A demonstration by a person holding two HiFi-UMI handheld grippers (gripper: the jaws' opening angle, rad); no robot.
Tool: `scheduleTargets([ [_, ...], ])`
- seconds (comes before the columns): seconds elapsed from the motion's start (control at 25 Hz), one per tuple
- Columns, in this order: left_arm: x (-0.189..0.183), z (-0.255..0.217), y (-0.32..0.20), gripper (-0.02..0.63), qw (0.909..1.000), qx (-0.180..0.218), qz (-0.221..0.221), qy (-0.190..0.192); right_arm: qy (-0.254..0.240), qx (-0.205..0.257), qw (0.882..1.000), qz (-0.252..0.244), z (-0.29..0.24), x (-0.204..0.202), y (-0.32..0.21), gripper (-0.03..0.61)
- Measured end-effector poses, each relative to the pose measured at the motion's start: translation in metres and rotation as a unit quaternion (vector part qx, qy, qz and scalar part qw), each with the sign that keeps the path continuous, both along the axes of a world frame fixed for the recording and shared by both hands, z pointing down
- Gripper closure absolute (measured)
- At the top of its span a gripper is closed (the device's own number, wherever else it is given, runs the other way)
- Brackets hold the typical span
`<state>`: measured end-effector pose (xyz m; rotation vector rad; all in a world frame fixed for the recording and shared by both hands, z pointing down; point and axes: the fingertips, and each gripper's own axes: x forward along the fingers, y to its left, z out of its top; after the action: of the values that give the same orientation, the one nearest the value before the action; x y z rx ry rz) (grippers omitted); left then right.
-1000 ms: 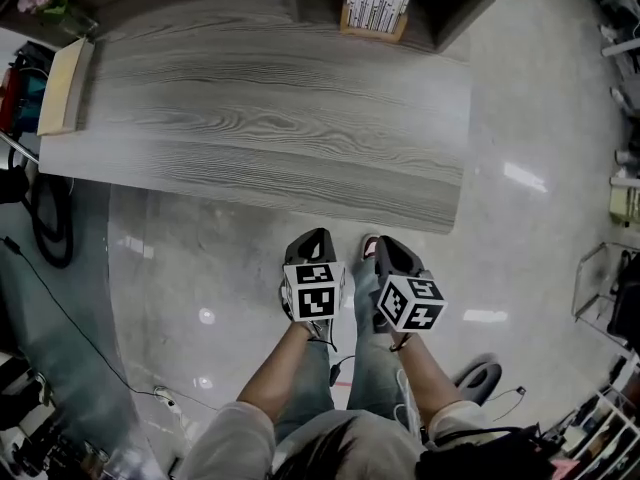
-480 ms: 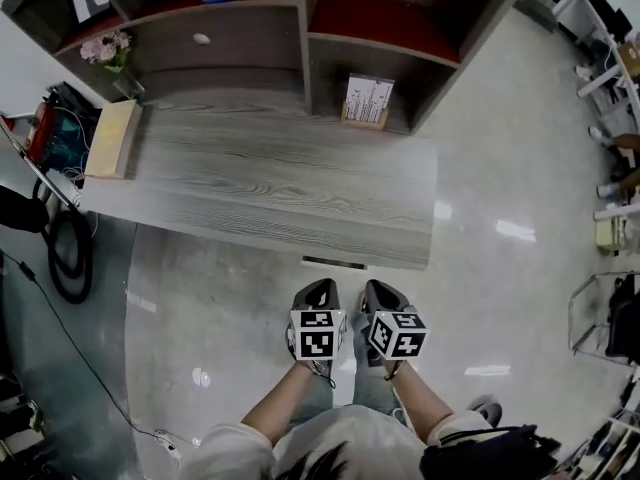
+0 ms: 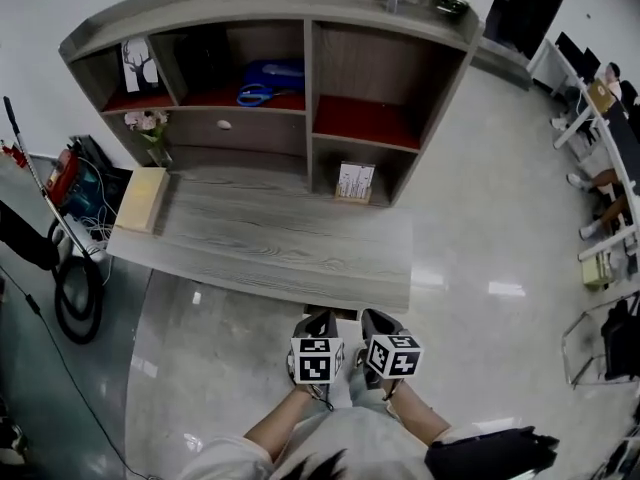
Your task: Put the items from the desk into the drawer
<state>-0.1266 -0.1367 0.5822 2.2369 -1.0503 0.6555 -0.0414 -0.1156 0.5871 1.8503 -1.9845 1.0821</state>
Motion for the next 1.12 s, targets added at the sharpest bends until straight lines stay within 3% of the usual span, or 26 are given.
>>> scheduleTargets([
  [0.32, 0.002, -0.062, -0.027, 0.606, 0.9978, 0.043, -0.025, 0.044, 0.025, 0.051, 0.998, -0.001, -0.066, 0.012, -0.02, 0.58],
  [0.68, 0.005, -0.118, -0.058, 0.606, 0.9909, 0.103, -0.052, 0.068, 0.05, 0.107, 0.993, 0.0, -0.121, 0.035, -0.038, 0.58],
  [0.92, 0.015, -0.134, -0.066, 0.606, 0.9882, 0.129, -0.056, 0.062, 0.054, 0.139, 0.989, 0.005, -0.15, 0.052, -0.053, 0.58],
  [1.12, 0.022, -0.132, -0.063, 0.606, 0.9891, 0.127, -0.051, 0.054, 0.052, 0.142, 0.988, -0.003, -0.15, 0.053, -0.056, 0.58],
])
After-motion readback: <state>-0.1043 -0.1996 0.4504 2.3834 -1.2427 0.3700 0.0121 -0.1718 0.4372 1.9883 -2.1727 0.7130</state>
